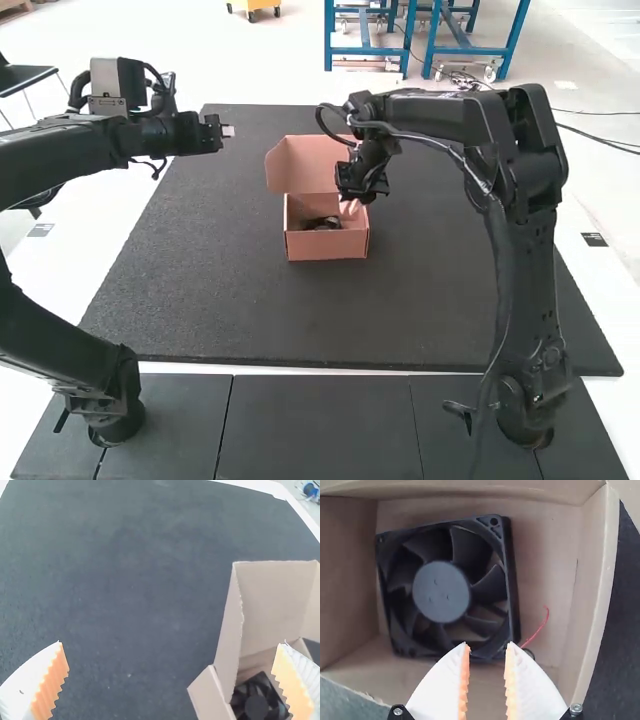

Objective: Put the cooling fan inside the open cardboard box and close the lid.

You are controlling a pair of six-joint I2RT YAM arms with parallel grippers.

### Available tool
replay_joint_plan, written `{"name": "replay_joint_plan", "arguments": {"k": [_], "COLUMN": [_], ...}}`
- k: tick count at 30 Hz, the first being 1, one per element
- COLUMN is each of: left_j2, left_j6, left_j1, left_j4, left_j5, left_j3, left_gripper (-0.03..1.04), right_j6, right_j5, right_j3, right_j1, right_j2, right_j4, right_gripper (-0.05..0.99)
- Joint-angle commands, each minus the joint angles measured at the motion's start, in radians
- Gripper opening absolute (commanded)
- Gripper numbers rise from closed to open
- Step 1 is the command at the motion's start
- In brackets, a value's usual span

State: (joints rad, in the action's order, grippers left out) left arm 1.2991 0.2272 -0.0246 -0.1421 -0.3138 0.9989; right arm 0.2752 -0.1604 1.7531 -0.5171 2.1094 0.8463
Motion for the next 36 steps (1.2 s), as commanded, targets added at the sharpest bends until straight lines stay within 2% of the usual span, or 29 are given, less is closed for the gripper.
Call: {"name": "replay_joint_plan", "arguments": {"k": [1, 3, 5, 9, 13, 17, 23, 27, 31, 36], "left_j2": [-0.023, -0.023, -0.023, -0.015, 0.023, 0.077, 0.160, 0.221, 0.278, 0.325], "left_j6": [0.012, 0.012, 0.012, 0.012, 0.012, 0.012, 0.003, -0.011, -0.031, -0.031], "left_j1": [-0.008, -0.008, -0.008, -0.008, -0.008, -0.008, -0.009, -0.032, -0.063, -0.094], "left_j4": [0.004, 0.004, 0.006, 0.007, 0.012, -0.002, -0.027, -0.037, -0.050, -0.059], "left_j5": [-0.002, -0.002, -0.002, -0.002, -0.001, 0.004, 0.007, 0.010, 0.025, 0.053], "left_j3": [0.035, 0.035, 0.035, 0.032, 0.037, 0.064, 0.132, 0.181, 0.228, 0.276], "left_gripper": [0.96, 0.96, 0.96, 0.96, 0.96, 0.96, 0.96, 0.96, 0.96, 0.96], "right_j6": [-0.011, -0.018, -0.025, -0.037, -0.056, -0.071, -0.130, -0.156, -0.200, -0.238], "right_j5": [-0.008, -0.008, -0.008, -0.014, -0.036, -0.024, 0.001, 0.030, 0.035, 0.038], "right_j3": [0.025, 0.029, 0.046, 0.120, 0.244, 0.244, 0.240, 0.244, 0.233, 0.227], "right_j1": [-0.015, -0.014, -0.015, -0.009, -0.003, 0.017, 0.063, 0.097, 0.138, 0.173], "right_j2": [0.003, 0.003, 0.003, 0.000, -0.003, -0.048, -0.094, -0.112, -0.126, -0.124], "right_j4": [0.007, 0.011, 0.020, 0.080, 0.203, 0.214, 0.217, 0.214, 0.192, 0.134], "right_gripper": [0.21, 0.29, 0.30, 0.56, 0.67, 0.79, 0.86, 0.90, 0.91, 0.91]}}
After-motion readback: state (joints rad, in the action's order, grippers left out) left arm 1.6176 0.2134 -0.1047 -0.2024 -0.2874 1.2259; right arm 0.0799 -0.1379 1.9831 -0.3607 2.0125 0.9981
